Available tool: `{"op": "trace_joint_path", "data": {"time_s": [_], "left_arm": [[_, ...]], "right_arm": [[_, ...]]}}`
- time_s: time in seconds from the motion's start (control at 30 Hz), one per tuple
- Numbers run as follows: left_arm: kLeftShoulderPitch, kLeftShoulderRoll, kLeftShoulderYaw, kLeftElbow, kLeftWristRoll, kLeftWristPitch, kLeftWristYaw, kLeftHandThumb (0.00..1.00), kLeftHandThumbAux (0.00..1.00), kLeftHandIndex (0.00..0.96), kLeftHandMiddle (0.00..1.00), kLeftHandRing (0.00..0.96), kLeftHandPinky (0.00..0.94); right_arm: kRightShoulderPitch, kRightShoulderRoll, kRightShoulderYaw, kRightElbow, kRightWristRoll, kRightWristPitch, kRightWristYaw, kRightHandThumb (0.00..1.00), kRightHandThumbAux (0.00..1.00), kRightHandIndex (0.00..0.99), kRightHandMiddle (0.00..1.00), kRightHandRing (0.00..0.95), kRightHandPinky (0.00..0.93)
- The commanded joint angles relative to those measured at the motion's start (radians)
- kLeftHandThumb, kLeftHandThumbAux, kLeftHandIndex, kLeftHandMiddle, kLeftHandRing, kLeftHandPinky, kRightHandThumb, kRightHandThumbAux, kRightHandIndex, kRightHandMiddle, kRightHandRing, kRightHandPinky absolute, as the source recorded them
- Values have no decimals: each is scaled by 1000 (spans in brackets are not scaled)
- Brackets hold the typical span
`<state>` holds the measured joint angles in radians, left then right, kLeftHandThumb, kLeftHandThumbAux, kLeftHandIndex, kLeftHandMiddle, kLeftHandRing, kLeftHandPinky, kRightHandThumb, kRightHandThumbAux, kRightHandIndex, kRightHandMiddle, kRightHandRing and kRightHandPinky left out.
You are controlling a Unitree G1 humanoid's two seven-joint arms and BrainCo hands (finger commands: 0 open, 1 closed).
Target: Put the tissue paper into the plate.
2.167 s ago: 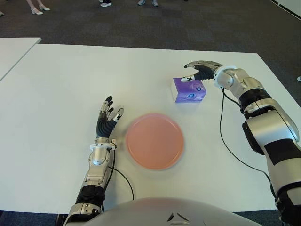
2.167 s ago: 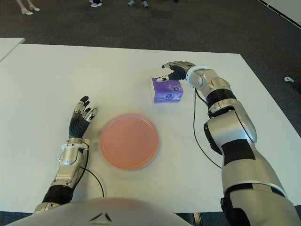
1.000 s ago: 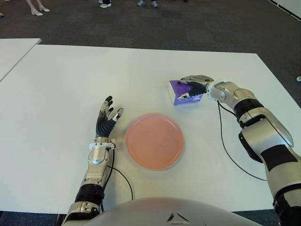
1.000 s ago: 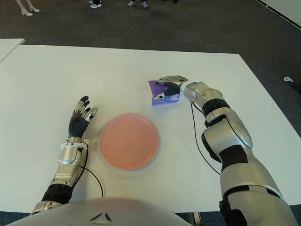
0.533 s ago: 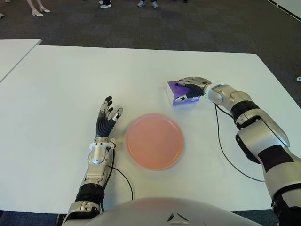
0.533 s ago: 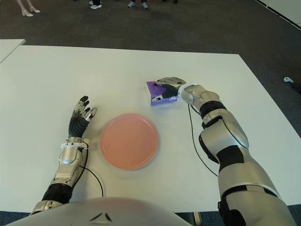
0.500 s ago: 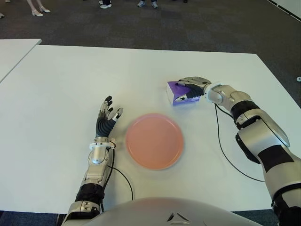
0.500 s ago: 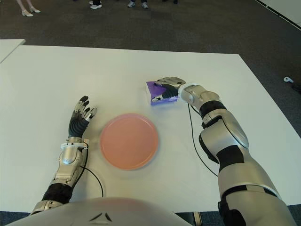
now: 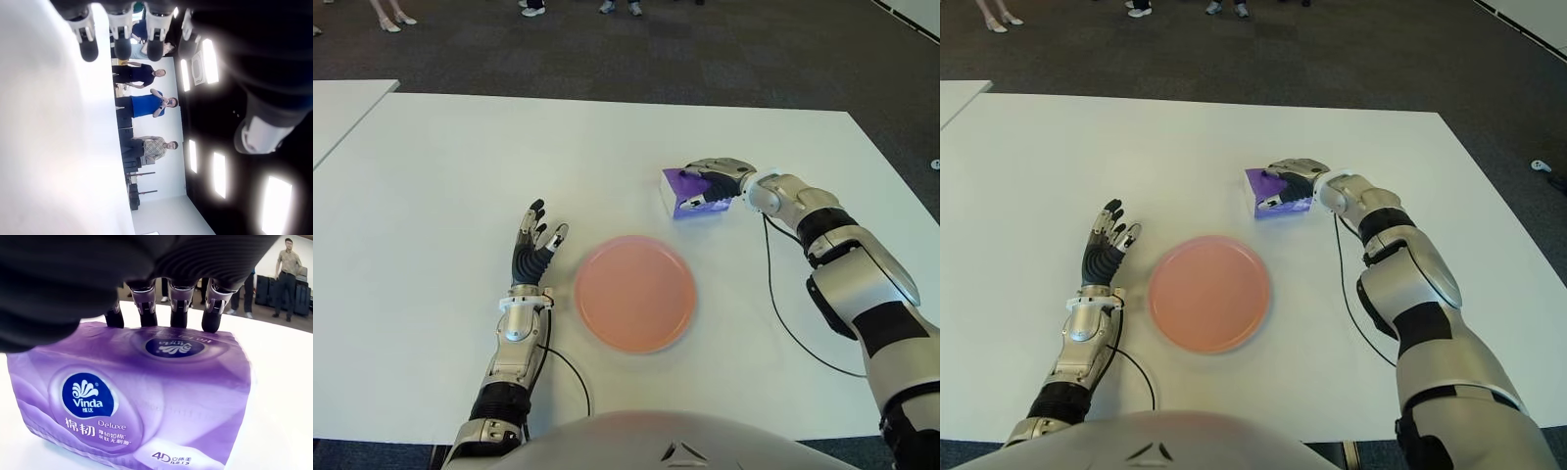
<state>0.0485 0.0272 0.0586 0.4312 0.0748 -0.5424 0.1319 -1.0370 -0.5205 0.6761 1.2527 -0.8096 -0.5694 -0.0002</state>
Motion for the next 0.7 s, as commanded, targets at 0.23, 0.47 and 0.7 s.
{"op": "trace_joint_path", "data": {"time_s": [0.23,0.47,0.7], "left_arm": [[49,-3,4,41,13,31,13,0,529,0,0,0,0],[46,-2,7,43,9,30,10,0,537,0,0,0,0],[48,5,7,48,4,35,-4,0,539,0,0,0,0]], "right_arm": [[76,-76,-2,-63,-13,-76,-39,449,186,0,0,0,0],[108,-83,8,-81,-26,-92,-46,459,190,0,0,0,0],[128,-97,0,-107,-20,-109,-60,443,188,0,0,0,0]]}}
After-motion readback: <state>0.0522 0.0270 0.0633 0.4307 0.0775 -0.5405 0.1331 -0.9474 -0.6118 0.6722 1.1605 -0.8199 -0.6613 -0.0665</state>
